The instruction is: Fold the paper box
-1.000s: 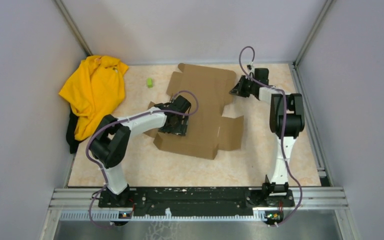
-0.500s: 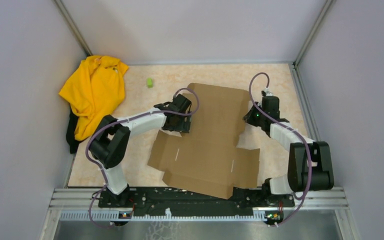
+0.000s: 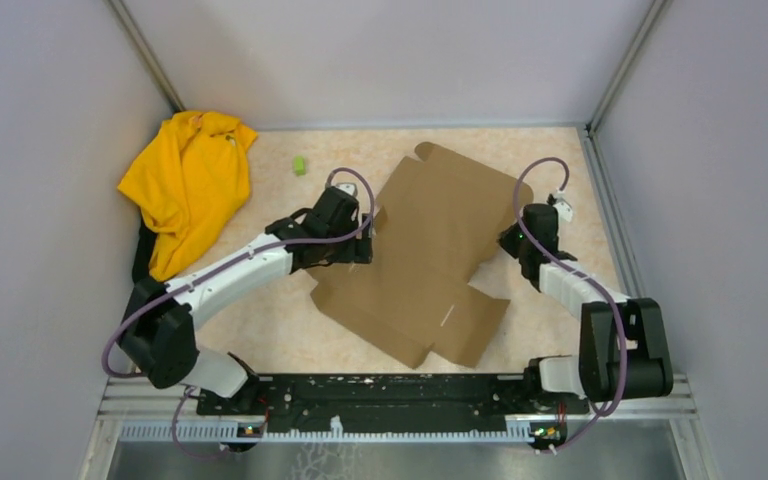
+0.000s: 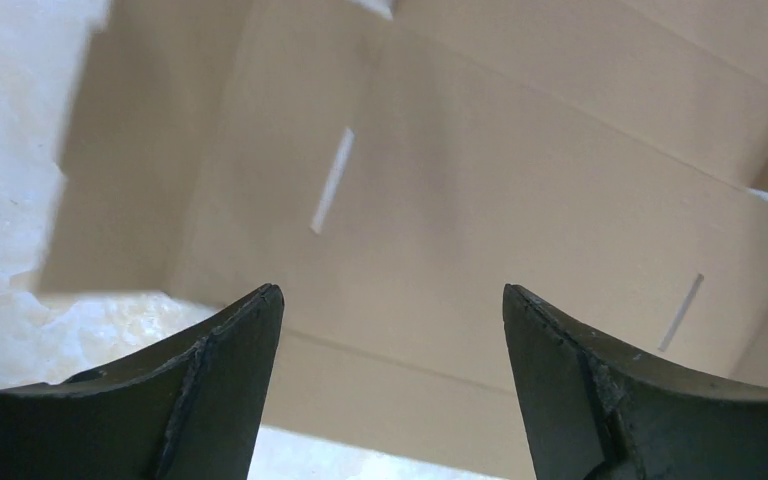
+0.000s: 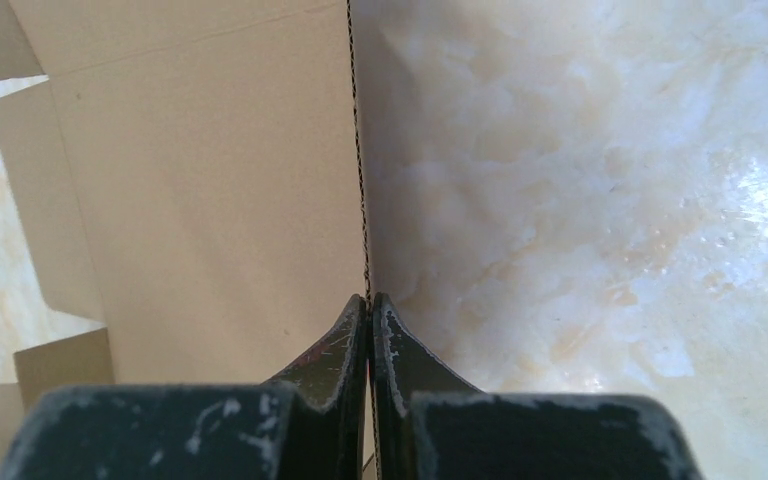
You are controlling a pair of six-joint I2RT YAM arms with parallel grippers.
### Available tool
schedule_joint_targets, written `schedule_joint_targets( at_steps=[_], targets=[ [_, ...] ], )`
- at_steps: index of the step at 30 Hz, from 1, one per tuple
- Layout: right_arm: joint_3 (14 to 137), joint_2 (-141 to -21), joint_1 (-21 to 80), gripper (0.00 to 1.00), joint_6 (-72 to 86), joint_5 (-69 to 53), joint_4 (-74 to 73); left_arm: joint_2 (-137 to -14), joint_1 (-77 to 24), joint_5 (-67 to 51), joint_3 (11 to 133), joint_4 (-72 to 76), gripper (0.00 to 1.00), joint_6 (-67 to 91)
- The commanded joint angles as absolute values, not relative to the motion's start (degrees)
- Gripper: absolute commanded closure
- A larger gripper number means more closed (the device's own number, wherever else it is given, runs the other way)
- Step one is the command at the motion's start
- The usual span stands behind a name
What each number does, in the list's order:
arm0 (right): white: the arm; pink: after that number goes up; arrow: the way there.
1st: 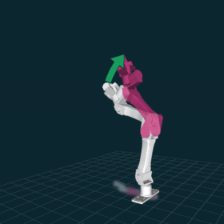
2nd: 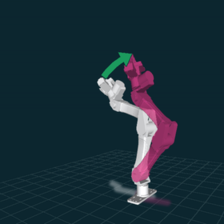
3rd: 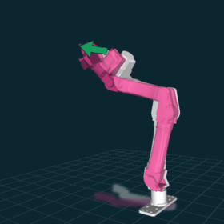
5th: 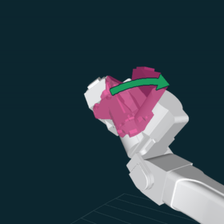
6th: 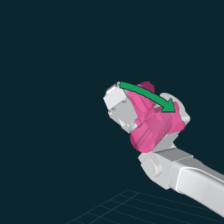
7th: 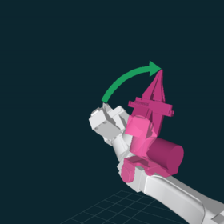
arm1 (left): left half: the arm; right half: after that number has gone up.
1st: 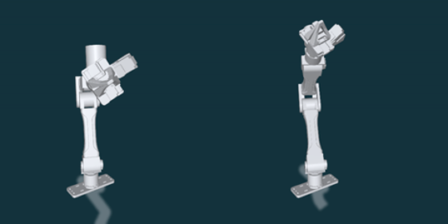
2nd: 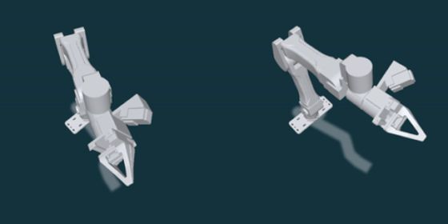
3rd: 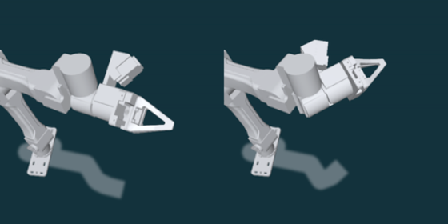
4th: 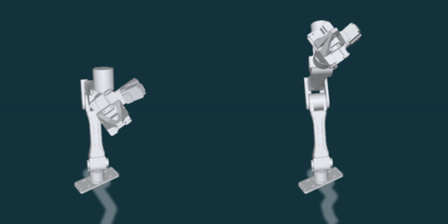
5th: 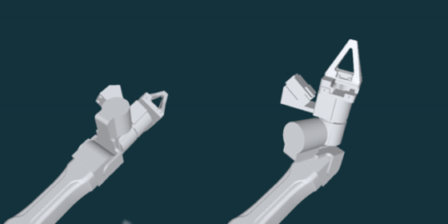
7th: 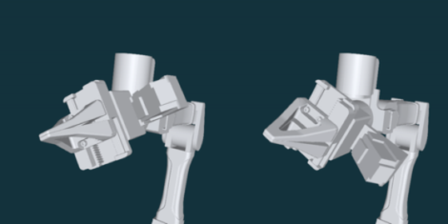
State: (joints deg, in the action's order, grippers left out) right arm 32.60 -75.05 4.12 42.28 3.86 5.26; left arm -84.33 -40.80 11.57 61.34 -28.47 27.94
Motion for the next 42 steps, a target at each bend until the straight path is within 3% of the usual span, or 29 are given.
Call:
schedule_joint_targets(
  at_steps=[1,5,6,9,15,18,24,31,42],
  targets=[
    [33.3,-75.7,8.3,1.0,52.1,11.3,14.3,-84.5,-42.7,9.8,60.6,-28.1,0.14,30.2],
    [35.1,-75.3,14.4,0.99,53.2,12.6,14.4,-90.5,-43.8,9.0,61.4,-26.3,0.15,31.1],
    [34.8,-74.5,15.7,0.93,53.2,12.3,14.4,-91.9,-43.9,9.1,61.5,-25.5,0.15,31.1],
    [32.4,-70.2,18.1,0.61,51.8,8.4,13.9,-96.0,-43.9,11.8,61.8,-23.9,0.15,30.2],
    [35.0,-57.3,17.5,0.32,36.3,3.4,3.2,-100.0,-42.1,13.7,62.4,-23.1,0.15,28.4],
    [42.3,-61.7,12.3,0.32,25.3,-6.7,2.4,-100.0,-41.8,14.3,62.0,-23.0,0.16,27.4],
    [69.4,-90.7,3.2,0.39,17.0,-27.4,-8.1,-101.2,-40.9,13.5,61.3,-22.5,0.18,26.1],
    [93.4,-115.9,2.9,0.41,8.3,-31.2,-14.7,-100.4,-40.6,12.3,59.6,-23.0,0.17,24.6],
    [103.1,-127.8,1.5,0.38,3.2,-33.2,-15.6,-99.9,-39.8,11.8,60.1,-24.8,0.17,21.7]
  ],
)
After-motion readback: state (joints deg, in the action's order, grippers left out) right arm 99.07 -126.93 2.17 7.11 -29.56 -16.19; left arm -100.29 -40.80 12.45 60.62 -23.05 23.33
